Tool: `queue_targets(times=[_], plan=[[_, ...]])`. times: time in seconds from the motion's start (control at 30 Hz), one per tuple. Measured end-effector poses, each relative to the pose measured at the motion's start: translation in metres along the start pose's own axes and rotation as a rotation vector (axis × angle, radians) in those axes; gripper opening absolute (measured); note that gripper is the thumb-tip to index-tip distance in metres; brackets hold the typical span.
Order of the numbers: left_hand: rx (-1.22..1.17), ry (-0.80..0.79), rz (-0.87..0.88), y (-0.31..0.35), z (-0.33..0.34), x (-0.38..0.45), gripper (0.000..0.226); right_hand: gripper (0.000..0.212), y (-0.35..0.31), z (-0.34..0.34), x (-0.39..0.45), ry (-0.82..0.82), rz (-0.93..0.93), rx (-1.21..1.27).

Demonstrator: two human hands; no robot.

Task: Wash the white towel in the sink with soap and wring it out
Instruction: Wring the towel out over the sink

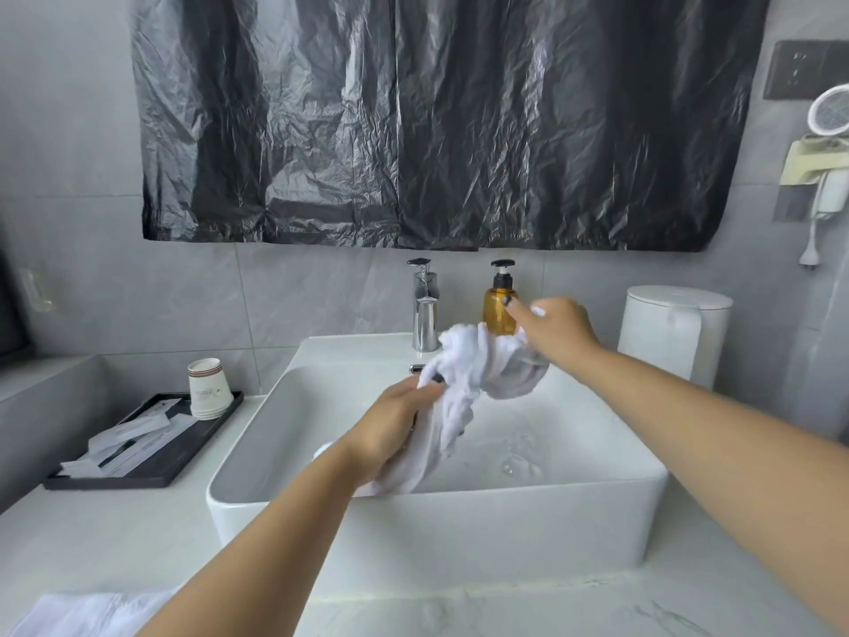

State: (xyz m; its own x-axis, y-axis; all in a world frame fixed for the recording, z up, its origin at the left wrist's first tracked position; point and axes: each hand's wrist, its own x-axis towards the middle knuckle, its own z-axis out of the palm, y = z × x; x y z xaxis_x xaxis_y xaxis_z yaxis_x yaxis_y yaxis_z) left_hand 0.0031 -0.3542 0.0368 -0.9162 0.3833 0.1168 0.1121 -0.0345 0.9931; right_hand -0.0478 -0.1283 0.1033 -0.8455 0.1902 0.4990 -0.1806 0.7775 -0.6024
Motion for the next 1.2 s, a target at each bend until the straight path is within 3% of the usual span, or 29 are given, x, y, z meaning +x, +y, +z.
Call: queue_targets(times=[0.13, 0.23, 0.37, 0.47, 0.6, 0.73, 0.83, 0.93, 1.2], plan=[[-0.366, 0.244, 0.022, 0.044, 0.006, 0.006, 0.039, 0.045, 0.022, 0.025, -0.024, -0.168, 0.391, 0.423], [-0.420, 0.309, 0.063, 0.064, 0.010, 0.015, 0.039, 0.045, 0.021, 0.031, -0.035, -0.351, 0.488, 0.562], [-0.300, 0.284, 0.104, 0.076, 0.017, 0.026, 0.031, 0.049, -0.007, 0.018, -0.040, -0.330, 0.357, 0.636], [-0.163, 0.266, 0.163, 0.083, 0.022, 0.034, 0.024, 0.057, -0.038, 0.000, -0.043, -0.435, 0.221, 0.825], [-0.116, 0.216, 0.132, 0.101, 0.024, 0.039, 0.025, 0.042, -0.061, -0.008, -0.038, -0.455, 0.094, 0.883], [0.036, 0.175, 0.101, 0.111, 0.016, 0.041, 0.031, 0.021, -0.063, -0.011, -0.028, -0.418, 0.097, 0.892], [0.155, 0.233, 0.104, 0.113, 0.004, 0.043, 0.025, 0.020, -0.068, -0.015, -0.017, -0.290, 0.110, 0.869], [0.149, 0.293, 0.068, 0.115, -0.005, 0.045, 0.030, 0.014, -0.074, -0.017, -0.004, -0.181, 0.144, 0.901], [-0.066, 0.208, -0.008, 0.124, -0.009, 0.038, 0.035, 0.028, -0.095, -0.014, 0.035, -0.214, 0.194, 0.836]])
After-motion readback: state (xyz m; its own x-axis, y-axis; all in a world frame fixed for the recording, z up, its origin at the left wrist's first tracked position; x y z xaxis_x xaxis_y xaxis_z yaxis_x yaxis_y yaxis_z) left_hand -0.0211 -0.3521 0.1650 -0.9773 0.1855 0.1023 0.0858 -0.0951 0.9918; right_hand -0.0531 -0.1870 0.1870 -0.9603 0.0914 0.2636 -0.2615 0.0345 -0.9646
